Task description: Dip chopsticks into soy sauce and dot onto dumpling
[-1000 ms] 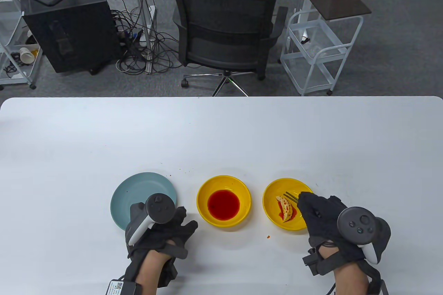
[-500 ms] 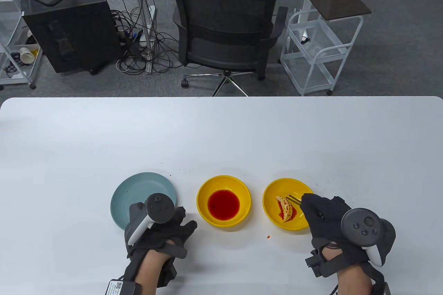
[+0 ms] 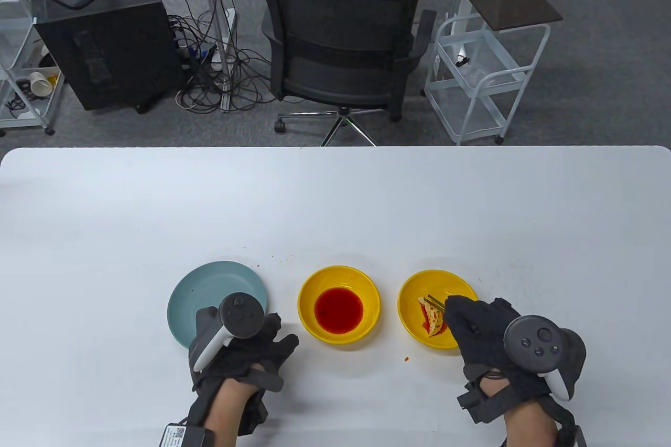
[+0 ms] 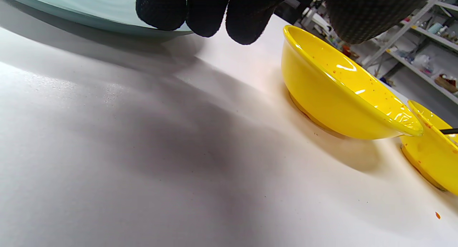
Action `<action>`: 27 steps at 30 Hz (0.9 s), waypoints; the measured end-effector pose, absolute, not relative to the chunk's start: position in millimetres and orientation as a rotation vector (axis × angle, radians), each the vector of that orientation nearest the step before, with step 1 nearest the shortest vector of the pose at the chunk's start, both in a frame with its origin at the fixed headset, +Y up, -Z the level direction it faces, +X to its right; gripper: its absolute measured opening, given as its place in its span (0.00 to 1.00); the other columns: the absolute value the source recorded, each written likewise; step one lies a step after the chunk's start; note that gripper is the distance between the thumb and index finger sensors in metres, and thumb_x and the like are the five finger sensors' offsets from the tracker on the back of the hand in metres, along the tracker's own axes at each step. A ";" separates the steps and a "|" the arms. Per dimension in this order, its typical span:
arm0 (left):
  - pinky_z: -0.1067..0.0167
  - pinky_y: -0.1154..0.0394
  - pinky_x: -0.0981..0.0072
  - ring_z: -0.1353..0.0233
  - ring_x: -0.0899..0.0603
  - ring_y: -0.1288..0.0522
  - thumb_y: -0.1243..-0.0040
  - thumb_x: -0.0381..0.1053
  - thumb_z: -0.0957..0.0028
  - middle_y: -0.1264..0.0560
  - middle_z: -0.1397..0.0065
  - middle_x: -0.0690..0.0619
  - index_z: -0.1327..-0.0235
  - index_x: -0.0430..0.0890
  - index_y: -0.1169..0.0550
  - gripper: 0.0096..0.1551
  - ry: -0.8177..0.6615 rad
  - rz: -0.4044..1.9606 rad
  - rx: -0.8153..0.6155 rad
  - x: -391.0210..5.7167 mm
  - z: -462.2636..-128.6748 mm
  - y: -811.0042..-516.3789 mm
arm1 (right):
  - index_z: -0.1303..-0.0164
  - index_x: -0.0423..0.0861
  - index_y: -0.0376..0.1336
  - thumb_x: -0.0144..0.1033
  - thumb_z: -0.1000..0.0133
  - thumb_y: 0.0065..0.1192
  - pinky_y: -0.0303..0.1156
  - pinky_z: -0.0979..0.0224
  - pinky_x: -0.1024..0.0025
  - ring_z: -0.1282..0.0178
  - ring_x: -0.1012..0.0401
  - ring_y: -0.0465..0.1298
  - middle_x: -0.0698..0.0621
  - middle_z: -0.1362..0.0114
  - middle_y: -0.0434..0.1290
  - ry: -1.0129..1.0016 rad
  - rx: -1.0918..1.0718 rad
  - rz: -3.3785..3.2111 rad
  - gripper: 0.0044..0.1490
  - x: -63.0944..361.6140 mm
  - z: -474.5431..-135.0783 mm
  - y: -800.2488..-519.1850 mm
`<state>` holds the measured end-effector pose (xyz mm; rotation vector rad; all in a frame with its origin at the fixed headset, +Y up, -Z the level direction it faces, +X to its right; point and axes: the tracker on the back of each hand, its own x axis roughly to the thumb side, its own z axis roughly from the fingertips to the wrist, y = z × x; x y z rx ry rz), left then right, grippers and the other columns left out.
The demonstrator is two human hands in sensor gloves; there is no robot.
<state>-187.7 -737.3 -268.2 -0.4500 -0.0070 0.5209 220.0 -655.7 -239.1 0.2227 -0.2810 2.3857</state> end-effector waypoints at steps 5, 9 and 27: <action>0.28 0.49 0.25 0.21 0.28 0.37 0.44 0.71 0.48 0.39 0.17 0.44 0.21 0.45 0.33 0.47 -0.007 0.522 -0.451 -187.8 -268.1 -737.4 | 0.45 0.38 0.74 0.53 0.50 0.60 0.58 0.27 0.26 0.52 0.39 0.82 0.39 0.53 0.84 -0.265 0.213 2.390 0.36 221.6 -238.6 -654.8; 0.28 0.49 0.25 0.21 0.28 0.38 0.44 0.71 0.48 0.40 0.17 0.43 0.21 0.44 0.33 0.47 -0.006 0.522 -0.452 -187.9 -268.1 -737.4 | 0.46 0.38 0.74 0.53 0.50 0.60 0.59 0.28 0.26 0.53 0.39 0.82 0.39 0.53 0.85 -0.276 0.199 2.378 0.36 225.8 -236.7 -651.4; 0.34 0.32 0.32 0.40 0.35 0.18 0.38 0.65 0.49 0.18 0.37 0.47 0.42 0.43 0.15 0.33 -0.266 0.997 -0.297 -159.8 -251.5 -703.1 | 0.33 0.47 0.66 0.52 0.49 0.59 0.56 0.26 0.25 0.42 0.38 0.79 0.39 0.41 0.81 -0.691 0.712 2.245 0.36 164.0 -205.0 -639.6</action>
